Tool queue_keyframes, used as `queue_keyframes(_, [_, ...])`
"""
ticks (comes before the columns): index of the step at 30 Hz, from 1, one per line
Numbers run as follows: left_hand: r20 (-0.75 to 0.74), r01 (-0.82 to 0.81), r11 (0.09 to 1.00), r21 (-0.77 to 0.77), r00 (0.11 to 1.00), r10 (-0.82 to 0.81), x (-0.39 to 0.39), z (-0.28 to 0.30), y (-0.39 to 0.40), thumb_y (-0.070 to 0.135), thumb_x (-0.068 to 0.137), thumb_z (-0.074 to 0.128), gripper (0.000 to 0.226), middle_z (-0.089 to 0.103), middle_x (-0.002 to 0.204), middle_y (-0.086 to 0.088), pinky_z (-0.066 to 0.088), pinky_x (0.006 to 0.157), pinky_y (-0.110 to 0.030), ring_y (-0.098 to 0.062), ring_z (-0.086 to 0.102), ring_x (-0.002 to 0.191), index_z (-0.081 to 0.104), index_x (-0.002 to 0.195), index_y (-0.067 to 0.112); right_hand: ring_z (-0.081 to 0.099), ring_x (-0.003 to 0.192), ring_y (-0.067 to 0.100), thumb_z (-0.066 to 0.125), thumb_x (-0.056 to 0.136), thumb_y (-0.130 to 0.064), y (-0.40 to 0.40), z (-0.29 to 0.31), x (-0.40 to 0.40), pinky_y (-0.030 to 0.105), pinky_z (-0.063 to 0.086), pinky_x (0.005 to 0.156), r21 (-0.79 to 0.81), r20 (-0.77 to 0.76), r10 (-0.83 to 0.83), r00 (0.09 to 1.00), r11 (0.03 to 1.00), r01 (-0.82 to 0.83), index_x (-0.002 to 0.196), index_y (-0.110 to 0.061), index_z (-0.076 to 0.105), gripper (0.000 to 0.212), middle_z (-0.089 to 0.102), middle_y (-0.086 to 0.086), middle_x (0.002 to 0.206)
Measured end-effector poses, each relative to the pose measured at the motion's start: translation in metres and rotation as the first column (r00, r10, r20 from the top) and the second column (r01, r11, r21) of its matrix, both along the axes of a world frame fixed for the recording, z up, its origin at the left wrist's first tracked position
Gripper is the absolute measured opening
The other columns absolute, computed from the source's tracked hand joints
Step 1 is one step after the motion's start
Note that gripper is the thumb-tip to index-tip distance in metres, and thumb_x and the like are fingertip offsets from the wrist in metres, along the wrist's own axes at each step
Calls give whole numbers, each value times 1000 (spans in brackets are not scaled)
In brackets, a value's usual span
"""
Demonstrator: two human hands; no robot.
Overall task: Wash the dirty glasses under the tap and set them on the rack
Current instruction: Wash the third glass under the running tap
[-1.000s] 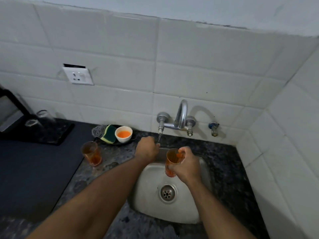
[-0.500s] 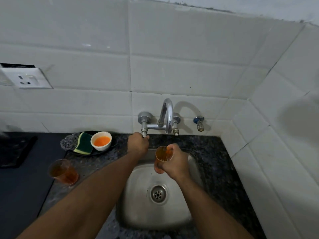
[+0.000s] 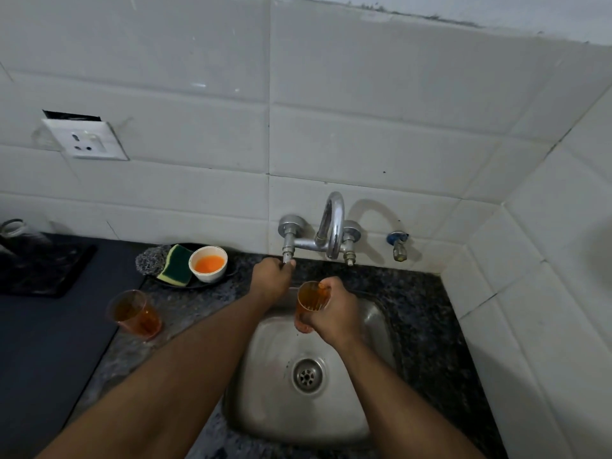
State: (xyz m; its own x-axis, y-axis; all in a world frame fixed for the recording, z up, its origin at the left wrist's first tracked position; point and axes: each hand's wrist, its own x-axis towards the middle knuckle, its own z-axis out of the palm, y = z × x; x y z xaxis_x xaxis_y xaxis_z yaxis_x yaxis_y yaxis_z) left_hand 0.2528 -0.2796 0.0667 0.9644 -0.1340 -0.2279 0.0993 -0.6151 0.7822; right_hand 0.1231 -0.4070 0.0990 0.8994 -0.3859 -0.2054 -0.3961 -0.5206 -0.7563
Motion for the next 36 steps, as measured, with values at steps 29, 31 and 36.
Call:
queue_keyframes(29, [70, 450, 893, 20, 890, -451, -43, -15, 13, 9, 59, 85, 56, 71, 93, 9, 61, 79, -27, -4, 69, 88, 64, 107, 27, 64, 85, 8, 72, 92, -14, -28, -33, -4, 29, 54, 75, -359, 185, 524, 831, 823, -439, 93, -18, 77, 8, 72, -6, 98])
queue_keyframes(31, [125, 419, 908, -2, 901, -416, -47, -18, 12, 18, 58, 89, 63, 70, 96, 10, 61, 81, -30, -4, 68, 91, 61, 113, 29, 66, 80, 8, 75, 88, -6, -27, -33, 1, 28, 55, 72, -270, 228, 471, 852, 872, -409, 83, -14, 79, 10, 74, -4, 85])
queue_keyframes(36, [192, 344, 938, 32, 919, -344, -54, -22, 13, 23, 60, 90, 54, 67, 91, 14, 58, 73, -26, -5, 66, 85, 60, 103, 36, 67, 83, -9, 80, 88, -8, -27, -33, 0, 5, 47, 75, -121, 226, 418, 880, 908, -400, 95, -15, 84, 10, 80, -7, 92])
